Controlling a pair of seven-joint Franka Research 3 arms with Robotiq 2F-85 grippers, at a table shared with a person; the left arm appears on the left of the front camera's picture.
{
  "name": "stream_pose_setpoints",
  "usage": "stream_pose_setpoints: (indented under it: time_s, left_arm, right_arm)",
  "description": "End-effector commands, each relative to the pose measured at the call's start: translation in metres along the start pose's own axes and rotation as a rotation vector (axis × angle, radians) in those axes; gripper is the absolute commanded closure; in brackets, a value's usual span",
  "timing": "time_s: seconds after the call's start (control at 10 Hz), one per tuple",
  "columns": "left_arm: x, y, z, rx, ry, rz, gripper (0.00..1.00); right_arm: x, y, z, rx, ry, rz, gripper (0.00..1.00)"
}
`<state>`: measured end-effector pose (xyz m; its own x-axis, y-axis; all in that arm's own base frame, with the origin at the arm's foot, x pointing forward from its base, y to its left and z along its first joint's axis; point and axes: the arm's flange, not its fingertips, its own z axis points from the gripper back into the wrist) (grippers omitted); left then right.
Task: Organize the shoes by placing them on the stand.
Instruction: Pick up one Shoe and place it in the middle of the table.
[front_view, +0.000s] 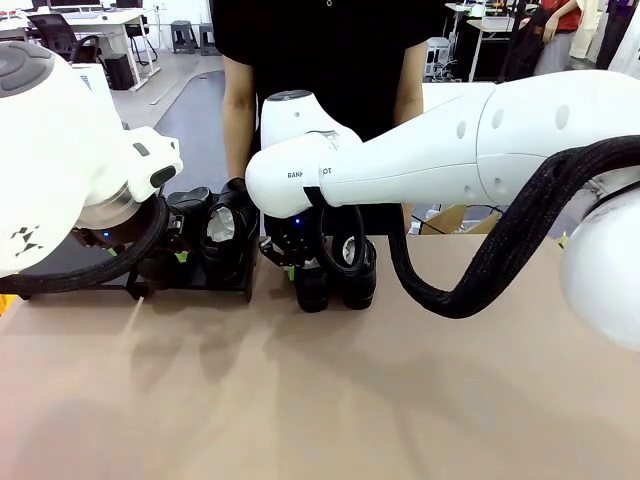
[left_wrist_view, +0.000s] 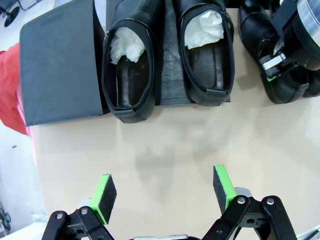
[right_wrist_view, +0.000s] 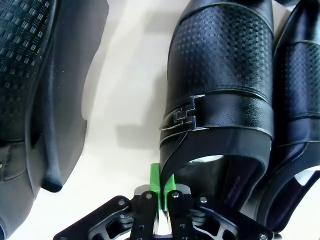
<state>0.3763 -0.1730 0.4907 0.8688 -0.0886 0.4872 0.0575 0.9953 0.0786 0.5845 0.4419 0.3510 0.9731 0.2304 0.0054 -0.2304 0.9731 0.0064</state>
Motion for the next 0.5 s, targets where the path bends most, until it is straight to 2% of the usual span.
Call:
stream_pose_setpoints:
  time_s: [0.0,0.1,0.4]
  left_arm:
    - [0.002,0.003,0.001,0.001,0.006,-0.012,0.0]
    - [0.002,0.003,0.001,0.001,0.006,-0.012,0.0]
    - [0.002,0.003,0.001,0.001,0.006,-0.012,0.0]
  right_arm:
    - [0.0,-0.001,0.0,0.001,0.0,-0.002,1.0]
    - [-0.016,-0.004,0.012,0.041,-0.026,-0.027,1.0]
    - [-0.065,0.006,0.055,0.047,-0.178,-0.151,1.0]
